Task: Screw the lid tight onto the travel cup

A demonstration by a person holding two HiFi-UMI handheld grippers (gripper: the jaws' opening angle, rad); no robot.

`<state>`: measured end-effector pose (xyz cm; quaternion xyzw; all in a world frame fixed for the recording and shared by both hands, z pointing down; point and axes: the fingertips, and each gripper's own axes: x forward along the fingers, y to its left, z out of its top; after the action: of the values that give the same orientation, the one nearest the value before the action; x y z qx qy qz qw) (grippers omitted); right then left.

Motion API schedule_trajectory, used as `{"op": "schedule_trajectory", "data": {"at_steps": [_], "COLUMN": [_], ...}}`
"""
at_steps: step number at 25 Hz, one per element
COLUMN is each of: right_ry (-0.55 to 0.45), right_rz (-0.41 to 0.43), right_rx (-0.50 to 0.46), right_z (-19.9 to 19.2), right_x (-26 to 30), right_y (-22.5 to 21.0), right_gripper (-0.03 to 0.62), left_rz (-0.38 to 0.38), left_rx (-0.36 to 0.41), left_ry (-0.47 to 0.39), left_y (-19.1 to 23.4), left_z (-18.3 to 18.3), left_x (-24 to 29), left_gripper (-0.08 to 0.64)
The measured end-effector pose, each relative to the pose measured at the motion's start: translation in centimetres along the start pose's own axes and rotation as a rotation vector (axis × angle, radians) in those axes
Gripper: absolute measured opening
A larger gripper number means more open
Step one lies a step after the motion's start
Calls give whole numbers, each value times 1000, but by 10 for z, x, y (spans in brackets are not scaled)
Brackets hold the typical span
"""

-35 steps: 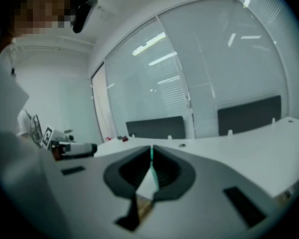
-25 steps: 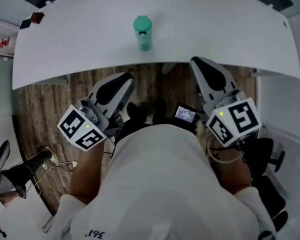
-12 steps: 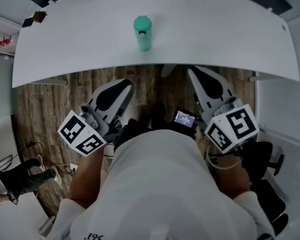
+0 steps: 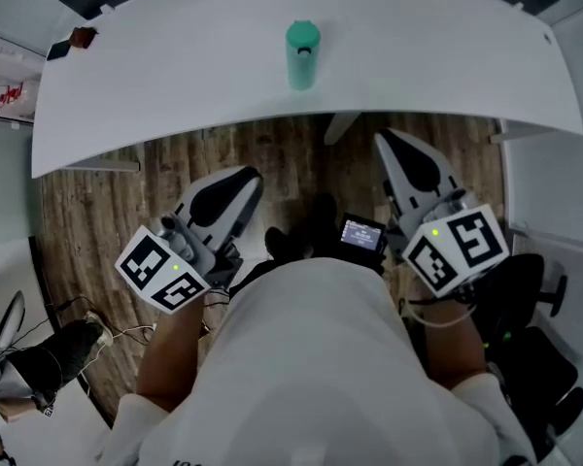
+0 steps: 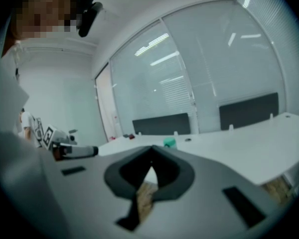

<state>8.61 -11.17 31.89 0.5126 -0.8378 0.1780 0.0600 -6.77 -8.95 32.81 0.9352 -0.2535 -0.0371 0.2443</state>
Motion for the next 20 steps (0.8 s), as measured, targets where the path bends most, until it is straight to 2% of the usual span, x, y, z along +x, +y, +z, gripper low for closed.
{"op": "schedule_trajectory", "data": {"at_steps": [9, 20], "right_ry": [-4, -7], "right_rz": [-49, -83], "right_rx": [-45, -97], "right_z": [-8, -17], "right_x": [-25, -29], "right_y": [42, 50], "right_gripper": [23, 21], "left_rz": [-63, -101], "left_rx": [-4, 8], "left_ry": [-4, 26], "left_y": [-19, -22], "left_z": [-8, -17], "left_x": [-37, -37], "left_gripper": [55, 55]}}
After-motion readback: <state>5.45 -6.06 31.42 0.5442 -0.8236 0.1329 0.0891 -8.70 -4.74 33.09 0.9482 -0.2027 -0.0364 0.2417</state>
